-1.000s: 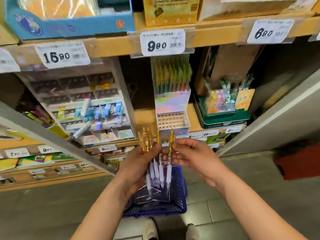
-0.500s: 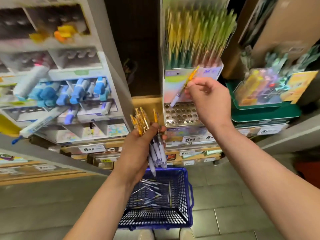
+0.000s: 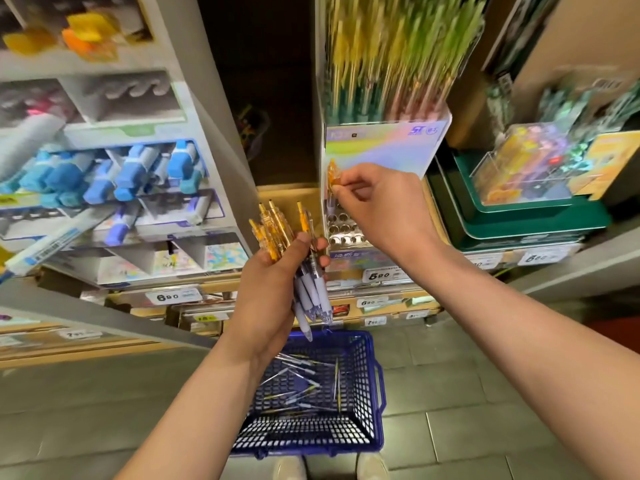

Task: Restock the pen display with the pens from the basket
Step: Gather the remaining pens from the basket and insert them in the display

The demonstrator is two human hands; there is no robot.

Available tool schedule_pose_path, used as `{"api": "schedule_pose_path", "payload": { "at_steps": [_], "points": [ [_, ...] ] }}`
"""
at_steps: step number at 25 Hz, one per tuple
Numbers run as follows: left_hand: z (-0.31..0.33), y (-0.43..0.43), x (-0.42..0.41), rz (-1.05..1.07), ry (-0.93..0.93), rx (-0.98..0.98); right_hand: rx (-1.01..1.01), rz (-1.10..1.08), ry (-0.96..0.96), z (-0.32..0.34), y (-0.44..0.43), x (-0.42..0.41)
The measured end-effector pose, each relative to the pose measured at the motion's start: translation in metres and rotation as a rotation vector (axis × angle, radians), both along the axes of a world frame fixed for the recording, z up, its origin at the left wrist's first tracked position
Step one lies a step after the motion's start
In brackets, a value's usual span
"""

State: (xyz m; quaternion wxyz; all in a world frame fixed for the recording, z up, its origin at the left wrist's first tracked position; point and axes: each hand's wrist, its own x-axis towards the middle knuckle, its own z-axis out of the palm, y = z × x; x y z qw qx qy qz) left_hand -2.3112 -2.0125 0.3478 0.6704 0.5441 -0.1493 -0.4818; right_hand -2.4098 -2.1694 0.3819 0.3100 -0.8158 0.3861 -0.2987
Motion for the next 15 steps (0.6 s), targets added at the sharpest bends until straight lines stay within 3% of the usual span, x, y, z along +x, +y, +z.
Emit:
{"api": "schedule_pose_path", "payload": {
  "at_steps": [10, 12, 15],
  "points": [
    [0.002, -0.006, -0.009, -0.047, 0.025, 0.025, 0.061, -0.071, 0.170, 0.004, 0.007, 0.004],
    [0.003, -0.007, -0.008, -0.059, -0.001, 0.030, 0.252, -0.072, 0.126, 0.006, 0.017, -0.005],
    [0.003, -0.008, -0.005, -0.127, -0.074, 0.038, 0.718, 0.061, -0.033, 0.007, 0.038, -0.017]
  ]
}}
